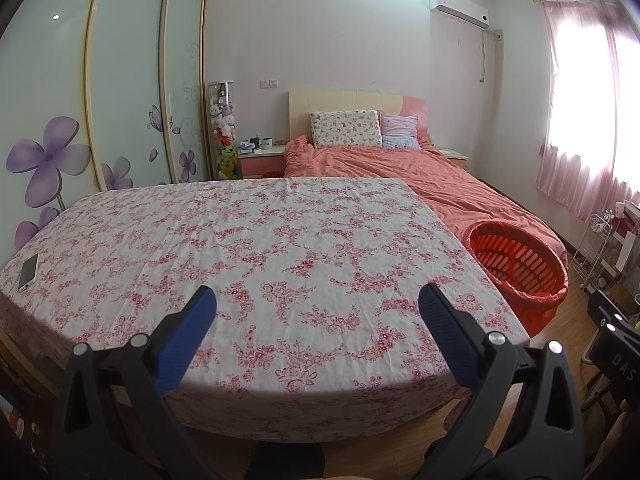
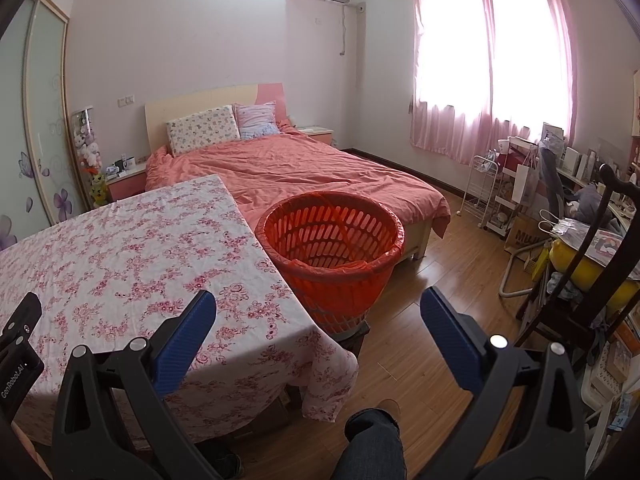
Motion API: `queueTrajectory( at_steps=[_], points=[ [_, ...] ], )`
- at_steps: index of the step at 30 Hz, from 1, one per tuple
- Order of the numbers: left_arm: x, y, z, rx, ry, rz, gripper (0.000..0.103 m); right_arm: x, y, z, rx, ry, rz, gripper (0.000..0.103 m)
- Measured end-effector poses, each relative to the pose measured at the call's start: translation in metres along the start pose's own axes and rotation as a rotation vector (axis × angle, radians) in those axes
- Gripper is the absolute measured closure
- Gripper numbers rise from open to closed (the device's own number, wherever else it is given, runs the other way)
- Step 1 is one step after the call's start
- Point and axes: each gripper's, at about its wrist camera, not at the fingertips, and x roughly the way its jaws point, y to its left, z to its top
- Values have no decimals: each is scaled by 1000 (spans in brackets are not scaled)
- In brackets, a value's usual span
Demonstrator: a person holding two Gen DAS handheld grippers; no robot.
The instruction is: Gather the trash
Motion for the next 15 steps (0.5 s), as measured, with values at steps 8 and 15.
queueTrajectory(
  at_steps=[8, 15],
  points=[
    [0, 0, 0, 0, -1, 0, 4, 1, -2, 0, 0, 0, -2, 2],
    [1, 0, -1, 0, 0, 4, 4, 1, -2, 1, 0, 1, -1, 2]
  ],
)
